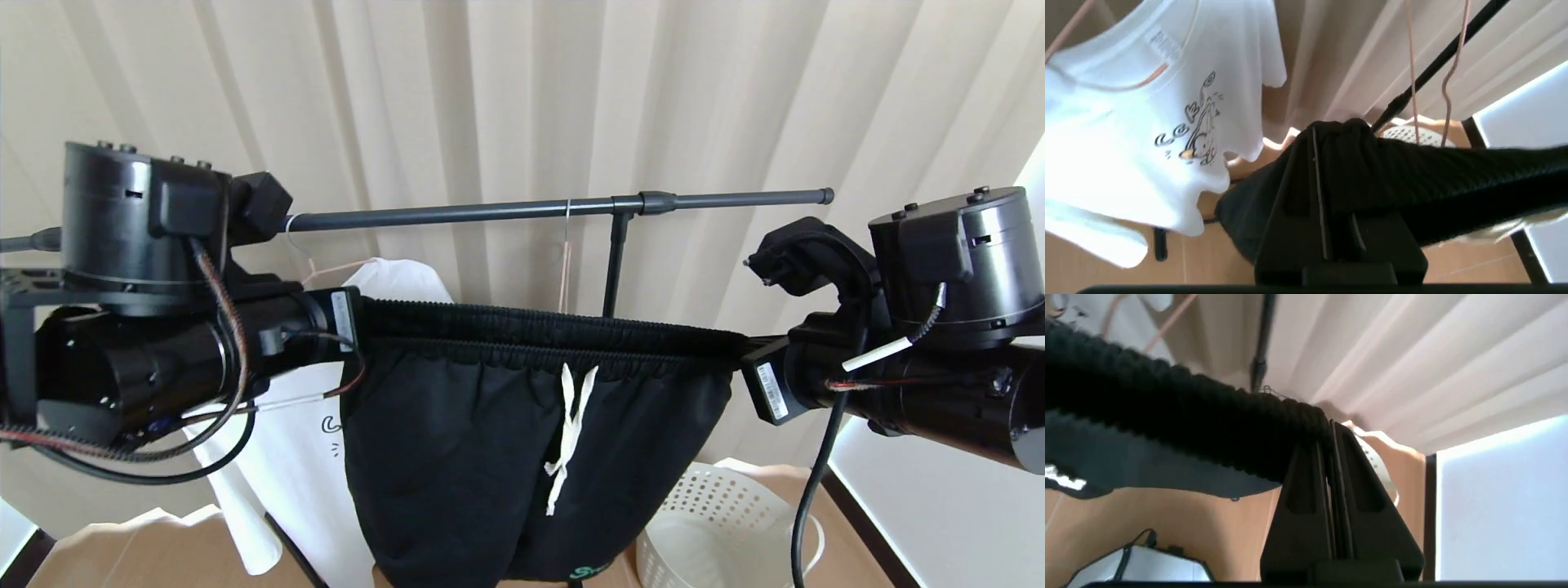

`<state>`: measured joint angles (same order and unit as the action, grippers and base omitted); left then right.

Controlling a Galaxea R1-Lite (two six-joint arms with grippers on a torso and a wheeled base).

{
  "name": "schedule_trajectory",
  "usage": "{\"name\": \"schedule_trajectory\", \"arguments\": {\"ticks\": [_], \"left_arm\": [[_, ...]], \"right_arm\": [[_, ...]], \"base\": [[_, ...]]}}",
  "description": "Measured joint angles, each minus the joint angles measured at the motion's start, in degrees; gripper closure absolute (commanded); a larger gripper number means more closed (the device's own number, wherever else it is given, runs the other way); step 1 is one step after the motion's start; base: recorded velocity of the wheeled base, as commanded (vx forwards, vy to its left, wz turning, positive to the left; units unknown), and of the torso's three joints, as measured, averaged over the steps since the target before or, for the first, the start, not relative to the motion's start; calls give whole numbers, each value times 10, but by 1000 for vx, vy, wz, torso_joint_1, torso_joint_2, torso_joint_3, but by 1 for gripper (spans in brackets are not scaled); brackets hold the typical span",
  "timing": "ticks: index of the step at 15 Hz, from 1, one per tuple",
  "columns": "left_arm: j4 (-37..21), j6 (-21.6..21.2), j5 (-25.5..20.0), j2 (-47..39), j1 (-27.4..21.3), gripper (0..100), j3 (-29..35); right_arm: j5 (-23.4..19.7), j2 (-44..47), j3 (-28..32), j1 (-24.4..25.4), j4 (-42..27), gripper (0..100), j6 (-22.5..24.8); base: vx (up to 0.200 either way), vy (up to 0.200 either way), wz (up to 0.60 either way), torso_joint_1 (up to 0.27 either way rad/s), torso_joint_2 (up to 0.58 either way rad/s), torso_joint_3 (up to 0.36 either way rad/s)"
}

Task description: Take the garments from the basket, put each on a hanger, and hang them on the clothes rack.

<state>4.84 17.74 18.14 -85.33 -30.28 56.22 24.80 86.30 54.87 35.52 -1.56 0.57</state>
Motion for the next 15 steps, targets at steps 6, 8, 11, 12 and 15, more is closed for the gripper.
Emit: {"name": "schedule_trajectory", "arguments": {"ticks": [6,8,11,12,15], "left_arm": [[1,3,-1,-145,-1,100,195],[2,3,-2,-181,-9,100,246],[2,3,-2,-219,-22,100,301],[2,3,-3,-227,-24,100,311],[3,4,-3,-238,-28,100,323]], "right_arm": [[-214,-49,-69,14,-1,100,113],[-250,-70,-95,28,0,100,137],[-268,-82,-108,107,4,100,113],[-273,-80,-109,138,8,100,85],[-278,-52,-108,213,94,100,-24]], "base": [[0,0,0,0,0,0],[0,0,0,0,0,0],[0,0,0,0,0,0],[0,0,0,0,0,0],[0,0,0,0,0,0]]}}
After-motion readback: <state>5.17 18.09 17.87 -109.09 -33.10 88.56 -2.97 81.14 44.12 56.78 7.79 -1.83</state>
